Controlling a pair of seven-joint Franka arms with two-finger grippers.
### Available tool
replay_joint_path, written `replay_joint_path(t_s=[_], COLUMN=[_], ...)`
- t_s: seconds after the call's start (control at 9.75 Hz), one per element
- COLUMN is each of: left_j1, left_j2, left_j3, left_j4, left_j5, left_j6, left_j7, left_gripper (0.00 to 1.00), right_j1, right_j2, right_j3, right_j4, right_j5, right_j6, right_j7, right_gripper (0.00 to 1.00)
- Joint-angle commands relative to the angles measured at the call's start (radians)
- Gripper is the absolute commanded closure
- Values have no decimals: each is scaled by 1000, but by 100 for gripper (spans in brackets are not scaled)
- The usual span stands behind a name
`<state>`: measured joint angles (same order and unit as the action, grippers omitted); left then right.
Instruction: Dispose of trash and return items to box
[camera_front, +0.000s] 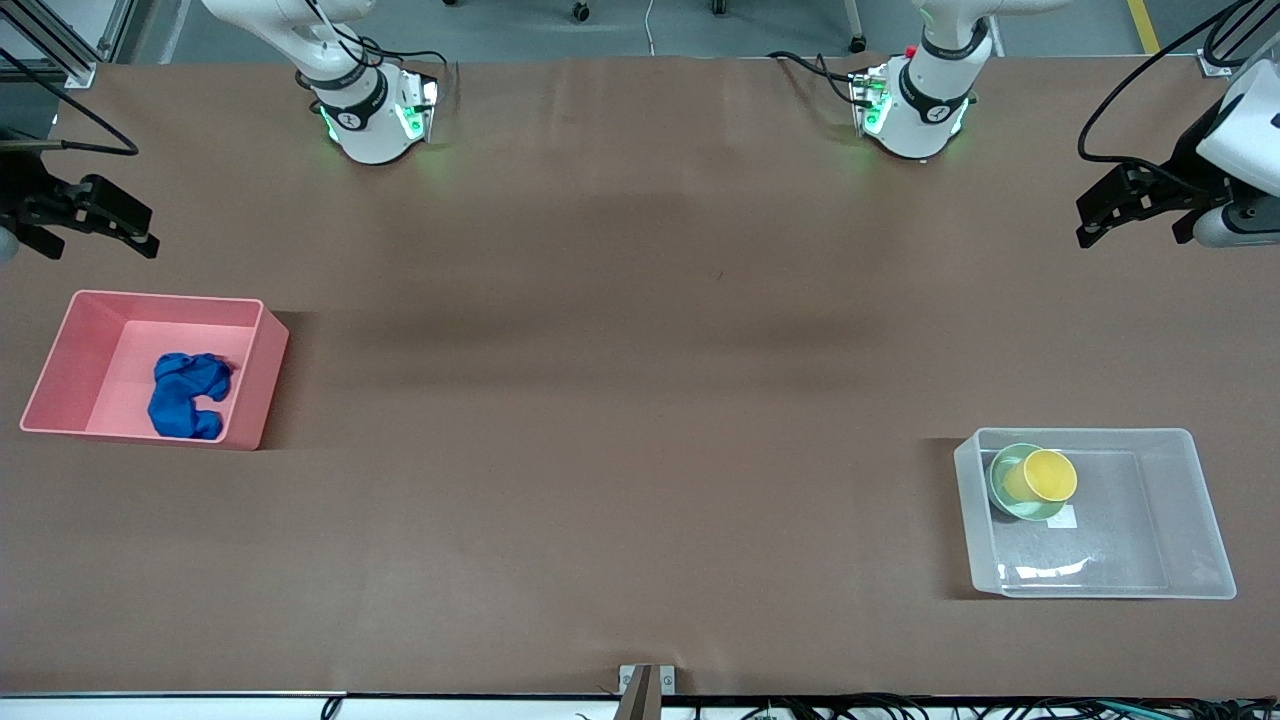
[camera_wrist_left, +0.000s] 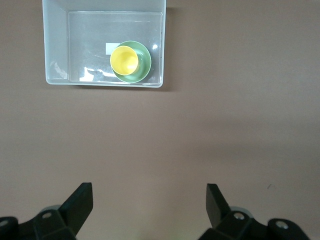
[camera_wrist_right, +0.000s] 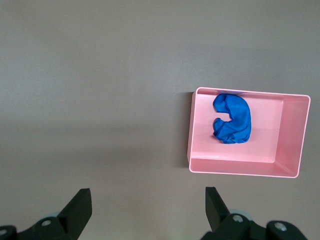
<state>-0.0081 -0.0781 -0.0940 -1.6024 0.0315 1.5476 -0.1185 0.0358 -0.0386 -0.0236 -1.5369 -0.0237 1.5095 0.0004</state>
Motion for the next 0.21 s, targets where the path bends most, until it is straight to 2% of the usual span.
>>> replay_joint_path(t_s=[0.0,0.1], left_j1=[-1,0], left_j2=[0,3], left_j3=[5,5], left_j4=[-31,-21], left_j5=[-12,-13], left_j6=[-17,-18], left_j7=[17,16], left_gripper=[0,0], right_j1=[-4,-4], right_j2=[-1,-1], right_j3=[2,2], right_j4=[3,3], right_j5=[-4,-4], right_j6=[-3,-5], right_j7=[10,10], right_gripper=[0,0])
